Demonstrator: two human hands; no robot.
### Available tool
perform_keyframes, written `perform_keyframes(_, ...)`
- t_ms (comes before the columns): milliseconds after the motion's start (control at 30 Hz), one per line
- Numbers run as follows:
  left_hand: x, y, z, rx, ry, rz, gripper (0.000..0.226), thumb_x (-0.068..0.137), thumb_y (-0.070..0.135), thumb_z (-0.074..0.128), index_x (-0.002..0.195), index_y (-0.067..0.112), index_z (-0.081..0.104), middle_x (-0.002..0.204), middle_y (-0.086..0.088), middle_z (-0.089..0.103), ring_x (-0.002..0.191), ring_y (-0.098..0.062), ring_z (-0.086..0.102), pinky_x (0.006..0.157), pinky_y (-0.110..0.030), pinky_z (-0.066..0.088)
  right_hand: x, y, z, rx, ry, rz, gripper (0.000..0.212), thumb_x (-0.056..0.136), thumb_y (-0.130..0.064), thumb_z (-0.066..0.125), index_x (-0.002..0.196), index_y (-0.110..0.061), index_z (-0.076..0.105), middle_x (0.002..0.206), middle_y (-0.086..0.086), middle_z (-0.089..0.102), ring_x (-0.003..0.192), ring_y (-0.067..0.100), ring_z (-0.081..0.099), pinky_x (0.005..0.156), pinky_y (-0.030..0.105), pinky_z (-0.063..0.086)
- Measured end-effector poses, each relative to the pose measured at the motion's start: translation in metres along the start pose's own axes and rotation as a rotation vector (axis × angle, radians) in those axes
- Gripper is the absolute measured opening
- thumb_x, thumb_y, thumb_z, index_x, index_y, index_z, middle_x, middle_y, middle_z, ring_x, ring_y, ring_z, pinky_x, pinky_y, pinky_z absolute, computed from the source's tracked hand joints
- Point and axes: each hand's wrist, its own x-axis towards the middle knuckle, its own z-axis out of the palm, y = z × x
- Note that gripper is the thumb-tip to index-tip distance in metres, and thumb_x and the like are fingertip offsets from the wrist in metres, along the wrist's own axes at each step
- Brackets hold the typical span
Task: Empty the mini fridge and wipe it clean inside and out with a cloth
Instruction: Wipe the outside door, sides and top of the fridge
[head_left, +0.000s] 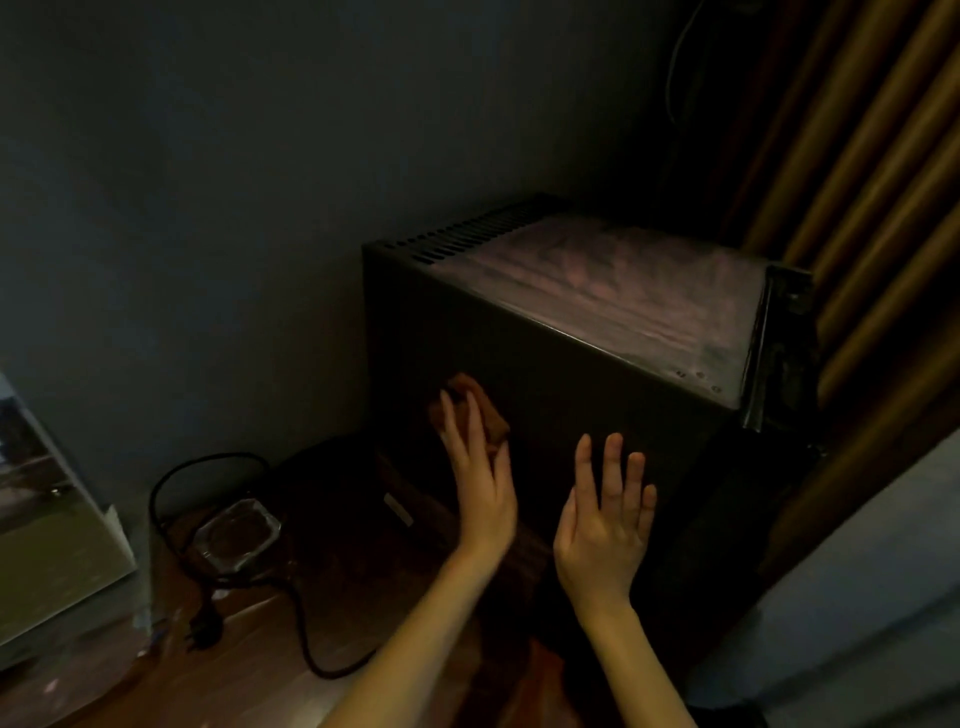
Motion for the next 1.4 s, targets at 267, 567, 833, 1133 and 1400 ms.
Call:
perform_keyframes(267,0.035,-0.037,-0.010,-0.189,0.288,-0.673,0.055,0.104,0.015,0.037,0.151,0.004,0.011,0.160,-0.014,0.004,0.148,-0.026,0.009,0.112,-0.022,0.012,-0.001,0.003,-0.005,-0.018,-0.023,-0.013,0.076,0.089,-0.017,0.041,0.155,-0.024,0.003,0.163,-0.002,-0.008,0.149,0.017,-0.006,0.121,0.035,-0.005)
perform_keyframes(567,-0.115,-0.003,0.042,-0.185,-0.105,-0.529,0.059,0.099,0.044,0.033,0.137,0.046,-0.012,0.152,0.021,-0.025,0.140,0.009,-0.011,0.117,-0.017,0.011,-0.001,0.004,-0.012,0.068,-0.093,0.002,0.079,0.085,-0.007,0.033,0.154,-0.026,0.001,0.162,-0.006,-0.009,0.149,0.015,-0.007,0.120,0.032,-0.007)
perform_keyframes(833,-0.008,-0.044,0.002,-0.098,0.088,-0.515,0.057,0.103,0.013,0.038,0.150,0.017,0.007,0.160,-0.009,-0.009,0.149,-0.022,0.001,0.113,-0.022,0.012,-0.013,0.020,-0.030,0.155,-0.107,-0.049,0.081,0.085,0.004,0.033,0.155,-0.023,0.004,0.162,-0.007,-0.004,0.150,0.015,0.000,0.122,0.035,-0.002)
perform_keyframes(1133,-0.113,-0.063,0.059,-0.394,0.035,-1.217,0.060,0.098,0.048,0.040,0.149,0.022,0.023,0.131,0.000,0.050,0.120,-0.024,0.049,0.103,-0.035,0.037,-0.064,0.057,-0.043,-0.063,-0.122,0.086,0.078,0.086,-0.008,0.036,0.155,-0.024,0.003,0.162,0.000,-0.010,0.149,0.019,-0.006,0.120,0.044,-0.008)
perform_keyframes(1400,-0.080,0.008,0.058,-0.330,-0.049,-0.920,0.063,0.103,0.038,0.028,0.152,0.024,-0.008,0.159,0.004,-0.018,0.147,-0.012,-0.014,0.117,-0.032,0.004,-0.076,0.058,-0.039,-0.038,-0.167,0.136,0.077,0.088,-0.010,0.035,0.155,-0.023,0.000,0.162,0.002,-0.012,0.149,0.022,-0.008,0.120,0.044,-0.007)
